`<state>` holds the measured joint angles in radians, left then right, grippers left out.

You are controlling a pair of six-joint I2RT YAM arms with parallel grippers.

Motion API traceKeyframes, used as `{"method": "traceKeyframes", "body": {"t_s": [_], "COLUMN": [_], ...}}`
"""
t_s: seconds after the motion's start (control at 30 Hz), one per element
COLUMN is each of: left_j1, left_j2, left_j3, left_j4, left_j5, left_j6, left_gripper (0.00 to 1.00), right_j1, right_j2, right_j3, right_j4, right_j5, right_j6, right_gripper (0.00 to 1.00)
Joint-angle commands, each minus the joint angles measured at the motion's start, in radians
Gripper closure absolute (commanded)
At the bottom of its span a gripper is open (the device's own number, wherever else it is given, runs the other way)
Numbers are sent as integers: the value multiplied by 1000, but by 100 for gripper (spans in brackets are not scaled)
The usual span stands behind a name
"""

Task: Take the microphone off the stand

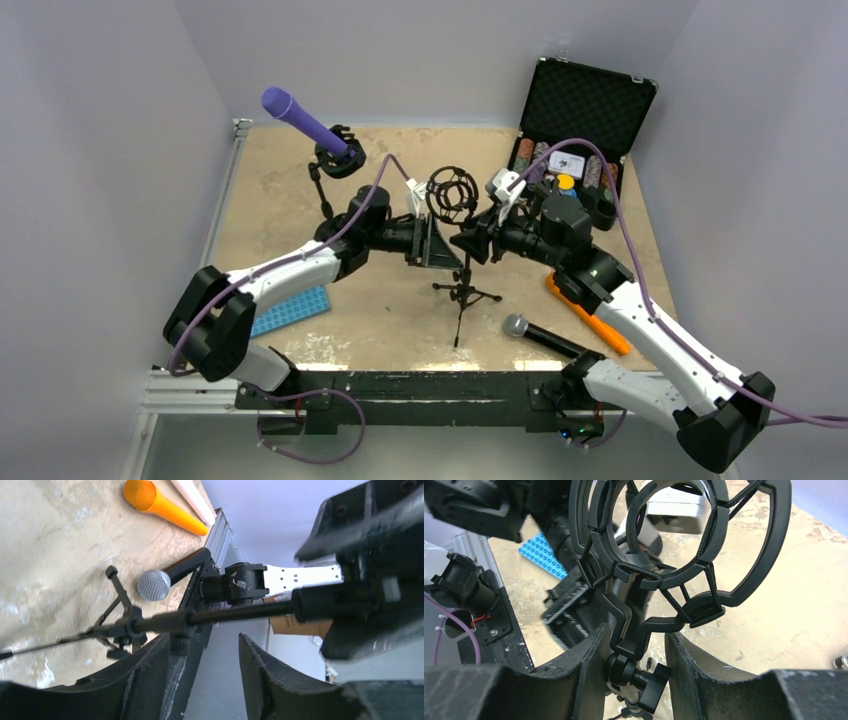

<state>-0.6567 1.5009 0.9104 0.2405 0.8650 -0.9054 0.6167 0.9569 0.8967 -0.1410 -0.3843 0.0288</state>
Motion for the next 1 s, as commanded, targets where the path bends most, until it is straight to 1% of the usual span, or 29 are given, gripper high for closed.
{"method": "traceKeyframes", "body": {"t_s": [0.0, 0.07, 0.17, 0.33, 0.5, 0.67, 0.87, 0.97], "left_j1": [3, 3, 1, 1, 1, 1, -1, -2], "left_j2": [-135, -159, -185, -191, -180, -188, -164, -131], "left_j3": [-111, -139, -159, -199, -237, -258, -246, -218], "left_j4": [8, -5, -14, 105, 149, 187, 248, 289], "left_j5": [-97, -112, -131, -216, -262, -267, -283, -271], "left_j6": [67, 100, 187, 296, 419, 420, 457, 455], "left_gripper": [38, 36, 35, 36, 37, 38, 39, 39], "right_j1": [-1, -2, -2, -2, -1, -2, -4, -18], "right_j2": [10, 20, 32, 39, 41, 46, 41, 34], "right_j3": [3, 37, 65, 26, 83, 117, -29, -59], "right_j4": [30, 26, 40, 133, 136, 112, 205, 190], "right_j5": [109, 119, 126, 111, 105, 123, 162, 183], "right_j6": [17, 22, 9, -14, -64, -74, -36, 2], "right_gripper": [100, 100, 100, 100, 100, 100, 100, 100]}}
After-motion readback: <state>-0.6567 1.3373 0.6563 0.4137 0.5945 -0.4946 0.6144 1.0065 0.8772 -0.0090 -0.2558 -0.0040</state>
